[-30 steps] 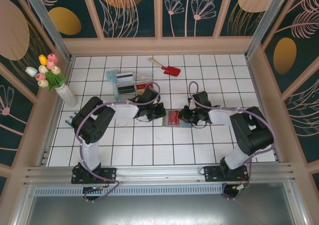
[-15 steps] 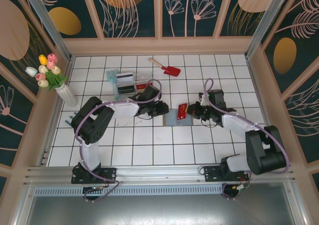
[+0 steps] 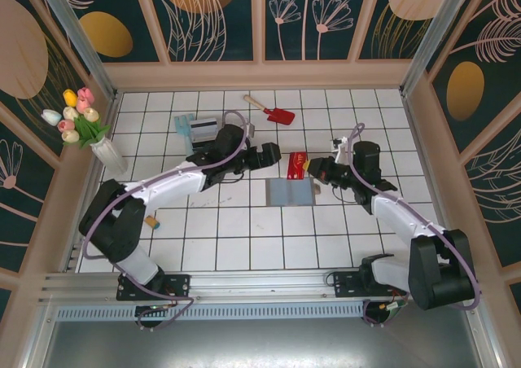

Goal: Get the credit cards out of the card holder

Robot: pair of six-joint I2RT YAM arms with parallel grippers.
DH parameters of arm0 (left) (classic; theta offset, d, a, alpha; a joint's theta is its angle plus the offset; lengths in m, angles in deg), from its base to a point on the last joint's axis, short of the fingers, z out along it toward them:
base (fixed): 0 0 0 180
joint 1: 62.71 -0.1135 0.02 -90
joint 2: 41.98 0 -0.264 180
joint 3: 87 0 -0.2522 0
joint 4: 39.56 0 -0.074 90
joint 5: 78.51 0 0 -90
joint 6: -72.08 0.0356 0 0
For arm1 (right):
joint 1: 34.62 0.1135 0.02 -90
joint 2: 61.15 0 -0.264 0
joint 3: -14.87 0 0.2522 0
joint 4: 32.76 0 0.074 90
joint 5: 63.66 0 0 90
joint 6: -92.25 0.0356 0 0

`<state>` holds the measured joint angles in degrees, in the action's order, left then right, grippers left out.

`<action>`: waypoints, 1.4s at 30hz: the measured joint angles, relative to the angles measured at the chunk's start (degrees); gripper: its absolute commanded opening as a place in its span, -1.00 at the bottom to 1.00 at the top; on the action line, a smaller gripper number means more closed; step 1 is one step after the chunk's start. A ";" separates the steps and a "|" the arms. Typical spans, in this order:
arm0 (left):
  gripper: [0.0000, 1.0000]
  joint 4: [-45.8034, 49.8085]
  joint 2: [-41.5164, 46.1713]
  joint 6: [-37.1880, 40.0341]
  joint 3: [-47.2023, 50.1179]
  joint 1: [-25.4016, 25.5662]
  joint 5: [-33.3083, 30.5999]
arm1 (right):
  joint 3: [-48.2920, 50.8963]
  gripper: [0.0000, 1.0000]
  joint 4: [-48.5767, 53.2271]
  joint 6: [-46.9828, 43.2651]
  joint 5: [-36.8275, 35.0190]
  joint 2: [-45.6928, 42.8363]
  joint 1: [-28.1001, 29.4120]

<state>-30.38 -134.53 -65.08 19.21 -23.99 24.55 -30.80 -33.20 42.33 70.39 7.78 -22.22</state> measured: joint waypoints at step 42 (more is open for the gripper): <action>-1.00 -27.19 1.68 -4.26 2.54 -2.82 22.77 | -0.24 0.66 -22.14 15.43 5.27 -1.03 1.57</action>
<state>-57.57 -132.85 -69.34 21.75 -26.81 47.32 -31.04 -55.34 57.76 75.66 6.75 -20.65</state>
